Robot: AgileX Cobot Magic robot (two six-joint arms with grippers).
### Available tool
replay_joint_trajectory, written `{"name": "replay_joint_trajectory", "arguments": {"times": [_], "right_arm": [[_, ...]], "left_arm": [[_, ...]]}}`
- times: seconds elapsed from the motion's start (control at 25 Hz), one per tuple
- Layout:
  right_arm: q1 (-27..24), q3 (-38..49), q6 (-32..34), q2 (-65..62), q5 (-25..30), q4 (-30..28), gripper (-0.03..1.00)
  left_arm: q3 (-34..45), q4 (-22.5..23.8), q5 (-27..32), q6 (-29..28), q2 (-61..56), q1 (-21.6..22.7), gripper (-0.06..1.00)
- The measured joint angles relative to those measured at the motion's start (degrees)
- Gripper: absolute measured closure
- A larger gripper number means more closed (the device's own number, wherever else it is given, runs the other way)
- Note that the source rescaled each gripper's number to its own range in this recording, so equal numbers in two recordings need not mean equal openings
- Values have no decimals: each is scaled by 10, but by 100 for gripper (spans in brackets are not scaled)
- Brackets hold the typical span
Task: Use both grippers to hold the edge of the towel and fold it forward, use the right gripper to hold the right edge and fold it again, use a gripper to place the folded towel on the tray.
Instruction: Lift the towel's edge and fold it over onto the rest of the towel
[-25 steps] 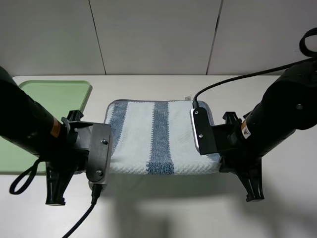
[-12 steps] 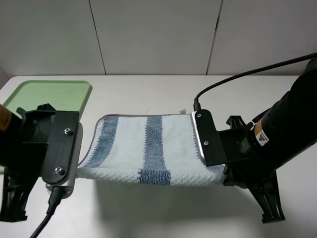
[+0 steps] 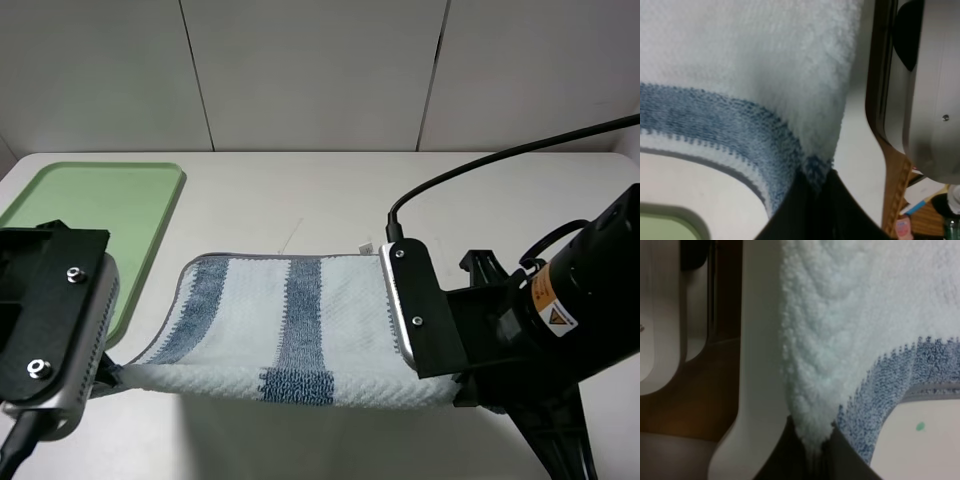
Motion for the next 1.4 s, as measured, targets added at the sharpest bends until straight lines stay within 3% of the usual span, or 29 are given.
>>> {"name": "replay_joint_trajectory", "arguments": {"times": [0.12,0.48,0.68,0.84,1.12,1.4], "right_arm": [[0,-11,1,0,9,-8,97],[-24,-68,2,9,18,-44,97],[-77,-92,-30,33,16,-48,97],[-101,-112,-60,48,-5,-52,97],[-108,-114,-72,88,-40,-92,97],[-108,-114,-73,141,-70,-139,97]], "left_arm": [[0,15,-16,8,0,0,94],[0,122,-85,-17,0,0,94],[0,135,-128,-22,2,6,94],[0,135,-151,-23,40,42,94],[-1,150,-219,-20,139,71,94],[-45,166,-219,-20,202,71,94]]}}
